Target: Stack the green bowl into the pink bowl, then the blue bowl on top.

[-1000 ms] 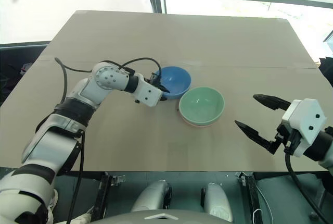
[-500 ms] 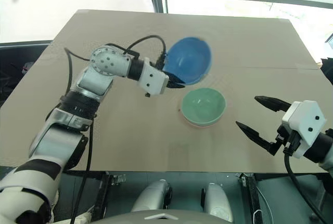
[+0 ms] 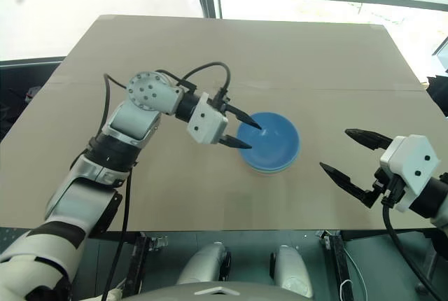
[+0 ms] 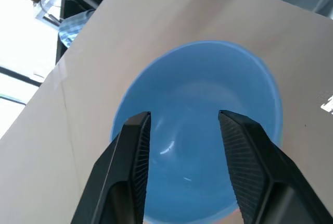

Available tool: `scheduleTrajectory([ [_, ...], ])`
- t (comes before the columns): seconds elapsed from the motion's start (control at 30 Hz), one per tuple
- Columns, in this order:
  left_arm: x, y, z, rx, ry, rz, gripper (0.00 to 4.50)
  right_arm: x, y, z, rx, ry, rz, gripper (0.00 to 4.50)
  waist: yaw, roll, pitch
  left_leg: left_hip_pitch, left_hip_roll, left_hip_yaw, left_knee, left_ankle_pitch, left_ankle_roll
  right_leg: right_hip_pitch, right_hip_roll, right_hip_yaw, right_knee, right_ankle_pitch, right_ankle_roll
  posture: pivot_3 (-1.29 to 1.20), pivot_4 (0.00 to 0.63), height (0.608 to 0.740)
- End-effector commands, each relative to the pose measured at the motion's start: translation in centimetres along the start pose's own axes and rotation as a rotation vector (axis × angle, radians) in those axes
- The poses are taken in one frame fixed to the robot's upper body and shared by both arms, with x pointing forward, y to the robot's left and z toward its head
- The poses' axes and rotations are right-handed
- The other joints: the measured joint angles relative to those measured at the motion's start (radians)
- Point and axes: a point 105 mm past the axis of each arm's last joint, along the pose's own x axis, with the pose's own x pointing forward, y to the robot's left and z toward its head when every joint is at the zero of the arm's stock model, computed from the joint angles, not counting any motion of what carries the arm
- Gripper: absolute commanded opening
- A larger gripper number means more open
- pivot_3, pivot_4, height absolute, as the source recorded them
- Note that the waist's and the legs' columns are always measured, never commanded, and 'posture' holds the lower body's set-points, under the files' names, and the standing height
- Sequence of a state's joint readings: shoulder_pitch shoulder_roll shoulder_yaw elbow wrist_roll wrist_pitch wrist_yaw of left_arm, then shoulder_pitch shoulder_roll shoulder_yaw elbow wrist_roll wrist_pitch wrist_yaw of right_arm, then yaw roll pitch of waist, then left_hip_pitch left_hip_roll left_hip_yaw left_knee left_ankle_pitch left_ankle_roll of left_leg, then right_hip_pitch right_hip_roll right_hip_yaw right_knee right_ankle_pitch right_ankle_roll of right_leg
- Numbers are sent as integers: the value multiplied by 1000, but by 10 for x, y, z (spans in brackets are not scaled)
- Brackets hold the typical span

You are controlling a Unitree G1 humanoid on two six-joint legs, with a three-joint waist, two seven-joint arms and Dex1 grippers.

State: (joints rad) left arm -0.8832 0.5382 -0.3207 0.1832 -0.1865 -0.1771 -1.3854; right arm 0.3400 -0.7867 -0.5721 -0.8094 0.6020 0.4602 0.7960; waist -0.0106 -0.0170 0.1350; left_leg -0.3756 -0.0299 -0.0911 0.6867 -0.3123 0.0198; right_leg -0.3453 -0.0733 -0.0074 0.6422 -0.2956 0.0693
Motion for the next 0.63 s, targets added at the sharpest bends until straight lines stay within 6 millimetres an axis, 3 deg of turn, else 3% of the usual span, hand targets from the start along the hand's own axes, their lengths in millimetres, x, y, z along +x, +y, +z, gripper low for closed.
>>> scheduleTrajectory([
  [0.03, -38, 29, 6, -150, -79, 364, 2289, 4, 1, 2, 6, -12, 17, 4064, -2, 0, 0, 0, 1, 0, 0, 0, 0, 0, 0, 0, 0, 0, 0, 0, 150, 740],
  [0.1, -55, 14, 1, -292, -91, 370, 2289, 5, 0, -2, 21, 3, 33, 4064, -5, 0, 0, 1, 2, 0, 0, 0, 0, 0, -1, 1, 0, 0, 0, 0, 150, 740],
  [0.17, -63, 1, 1, -401, -116, 360, 2706, 4, -1, -7, 42, 28, 51, 4064, -6, 0, 0, 2, 3, 2, -1, 0, 0, 0, 0, 2, 0, 0, 0, 0, 150, 740],
  [0.23, -78, -20, -8, -476, -61, 401, 3248, -2, -4, -16, 91, 75, 94, 4064, -5, 0, 0, 2, 4, 2, -1, 0, 0, 0, 0, 2, 0, 0, 0, 0, 150, 740],
  [0.27, -85, -29, -11, -521, -42, 424, 3578, -5, -4, -19, 117, 89, 123, 4500, -5, 1, 0, 2, 4, 2, -1, 0, 0, 0, 0, 2, 0, 0, 0, 0, 150, 740],
  [0.33, -96, -49, -15, -581, 6, 440, 4412, -13, -7, -22, 155, 104, 144, 4500, 2, 0, 0, 3, 4, 3, -3, 0, 0, 1, 0, 4, -1, 0, 0, 0, 150, 740],
  [0.47, -116, -86, -14, -707, 82, 437, 4478, -34, -21, -32, 74, 179, 95, 4500, 20, 1, 1, 3, 5, 2, -3, 0, 0, 1, -1, 5, -3, 0, 0, 0, 150, 740],
  [0.63, -122, -98, -10, -765, 96, 451, 4478, -48, -25, -32, 83, 222, 114, 4500, 31, 2, 2, 6, 5, 3, -3, 0, 0, 4, -1, 6, -7, 0, -1, 0, 150, 740],
])
